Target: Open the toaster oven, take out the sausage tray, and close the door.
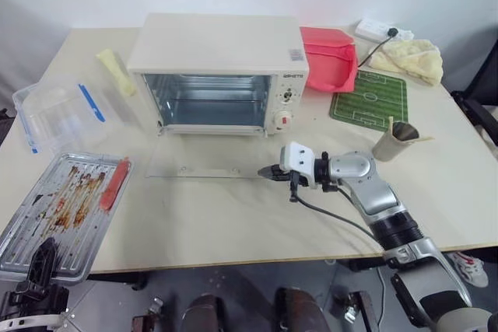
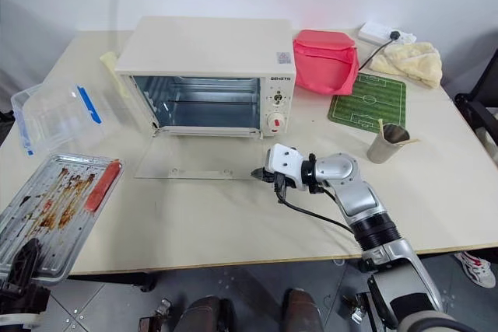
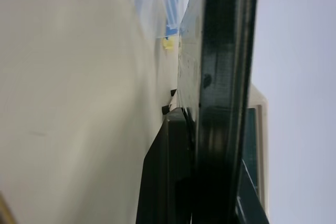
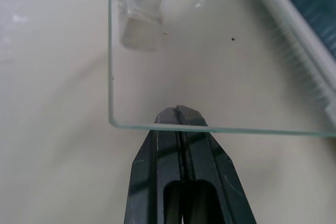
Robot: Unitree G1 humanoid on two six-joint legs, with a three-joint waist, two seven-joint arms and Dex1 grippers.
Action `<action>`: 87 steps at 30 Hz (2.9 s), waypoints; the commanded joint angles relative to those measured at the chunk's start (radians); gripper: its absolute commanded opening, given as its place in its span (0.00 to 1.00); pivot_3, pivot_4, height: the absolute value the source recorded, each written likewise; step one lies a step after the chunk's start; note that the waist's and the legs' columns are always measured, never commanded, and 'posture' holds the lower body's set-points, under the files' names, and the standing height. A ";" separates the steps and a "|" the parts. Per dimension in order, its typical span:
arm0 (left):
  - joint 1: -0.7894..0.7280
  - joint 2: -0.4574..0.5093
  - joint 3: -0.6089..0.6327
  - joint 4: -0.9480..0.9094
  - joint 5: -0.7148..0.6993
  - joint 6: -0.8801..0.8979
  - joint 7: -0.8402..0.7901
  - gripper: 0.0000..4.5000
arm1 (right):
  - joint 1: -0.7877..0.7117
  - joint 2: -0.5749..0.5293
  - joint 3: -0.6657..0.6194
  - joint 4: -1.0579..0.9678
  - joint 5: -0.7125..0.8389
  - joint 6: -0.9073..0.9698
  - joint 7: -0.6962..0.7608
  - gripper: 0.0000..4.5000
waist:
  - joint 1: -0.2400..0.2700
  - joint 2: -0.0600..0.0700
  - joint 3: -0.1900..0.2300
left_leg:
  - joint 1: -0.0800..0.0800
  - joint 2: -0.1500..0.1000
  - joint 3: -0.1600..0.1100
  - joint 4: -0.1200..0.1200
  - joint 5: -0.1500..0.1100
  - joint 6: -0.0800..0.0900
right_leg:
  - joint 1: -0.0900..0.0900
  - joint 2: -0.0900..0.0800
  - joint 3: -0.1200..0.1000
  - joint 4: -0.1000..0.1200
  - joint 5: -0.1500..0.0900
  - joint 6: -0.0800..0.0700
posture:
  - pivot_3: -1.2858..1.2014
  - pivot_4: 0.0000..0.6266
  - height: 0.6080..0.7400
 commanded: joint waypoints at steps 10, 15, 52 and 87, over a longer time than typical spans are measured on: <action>-0.034 0.121 -0.067 0.021 -0.018 0.052 -0.001 0.00 | -0.228 -0.008 -0.094 0.031 0.074 0.036 0.005 0.01 | 0.004 0.001 0.000 | 0.000 0.000 -0.001 0.000 0.000 0.000 | 0.000 0.000 0.000 0.001 -0.001 -0.002 | 0.52 0.24 1.00; -0.170 0.246 -0.104 0.121 -0.018 0.142 0.017 0.00 | -0.350 0.039 -0.111 0.209 0.039 -0.085 -0.076 0.01 | 0.001 0.001 0.001 | 0.000 0.000 0.000 0.000 0.000 -0.001 | 0.000 0.000 -0.001 0.003 -0.001 -0.002 | 0.52 0.24 1.00; -1.248 0.734 -0.754 1.038 0.322 0.888 -0.302 0.00 | 0.185 -0.388 -0.206 -0.492 0.131 0.348 -0.068 0.01 | 0.010 0.001 0.001 | -0.001 -0.001 0.005 -0.004 0.000 -0.005 | -0.002 0.002 -0.003 0.007 0.000 0.002 | 0.52 0.24 1.00; -1.476 0.576 -0.925 1.346 1.247 0.718 -0.932 0.55 | 0.294 -0.472 -0.313 -0.443 0.138 0.407 -0.140 1.00 | 0.041 0.004 0.000 | 0.003 -0.001 0.009 -0.002 0.005 -0.004 | 0.000 0.001 -0.001 0.009 0.000 0.003 | 0.52 0.24 1.00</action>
